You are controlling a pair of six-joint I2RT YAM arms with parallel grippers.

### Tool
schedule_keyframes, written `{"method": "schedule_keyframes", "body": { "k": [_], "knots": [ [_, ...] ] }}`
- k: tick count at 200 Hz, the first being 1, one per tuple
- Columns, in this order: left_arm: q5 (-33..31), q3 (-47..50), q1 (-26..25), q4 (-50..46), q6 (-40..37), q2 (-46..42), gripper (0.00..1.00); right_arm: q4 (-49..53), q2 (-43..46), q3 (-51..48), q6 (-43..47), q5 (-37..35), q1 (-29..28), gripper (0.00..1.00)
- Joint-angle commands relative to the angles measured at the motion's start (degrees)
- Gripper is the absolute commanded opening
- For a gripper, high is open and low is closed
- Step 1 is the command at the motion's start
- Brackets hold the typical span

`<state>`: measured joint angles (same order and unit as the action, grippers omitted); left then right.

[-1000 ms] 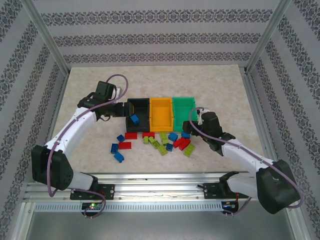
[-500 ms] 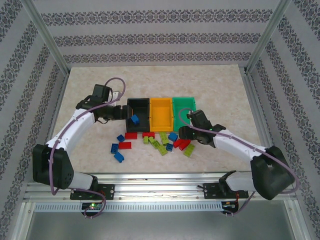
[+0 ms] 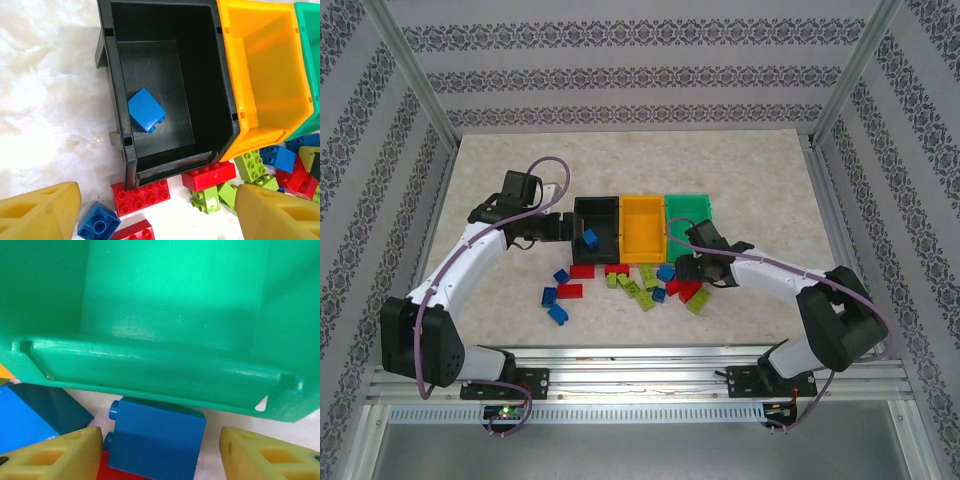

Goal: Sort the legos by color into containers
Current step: Pick up the lego from the center of the table, then place the lego in the container.

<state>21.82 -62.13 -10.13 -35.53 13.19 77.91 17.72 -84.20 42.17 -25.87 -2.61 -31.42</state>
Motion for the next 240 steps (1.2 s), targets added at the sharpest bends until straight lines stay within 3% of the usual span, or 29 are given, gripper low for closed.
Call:
{"method": "schedule_keyframes", "body": {
  "k": [1,35,76,126,152,182,240],
  "knots": [
    [-1.23,0.65,-0.40,-0.22,-1.83,-1.94,0.81,-0.56,-1.63,0.75,-1.91,-2.02,-1.08,0.63],
    [-1.17,0.81,-0.74,-0.42,-2.12,-1.75,0.81,-0.64,-4.19,1.95,-1.65,-2.65,-1.71,0.57],
    [-1.92,0.93,-1.31,-0.52,-2.29,-1.80,0.81,0.46,-2.99,2.41,-1.45,-3.61,-3.00,0.38],
    [-2.29,0.68,-1.38,-0.73,-2.46,-1.33,0.81,5.55,5.53,4.64,-0.50,-5.29,-5.57,0.37],
    [-4.35,0.63,-1.32,-1.10,-2.64,-1.85,0.81,4.96,7.19,7.91,1.35,-2.40,-7.80,0.37],
    [-6.22,0.60,-1.34,-1.41,-3.12,-2.16,0.81,3.58,1.09,15.61,4.13,-0.76,-11.27,0.38],
    [-13.91,1.63,-1.14,-1.34,-3.43,-4.78,0.81,6.64,-19.63,41.54,8.60,2.84,-14.28,0.41]
  ]
}}
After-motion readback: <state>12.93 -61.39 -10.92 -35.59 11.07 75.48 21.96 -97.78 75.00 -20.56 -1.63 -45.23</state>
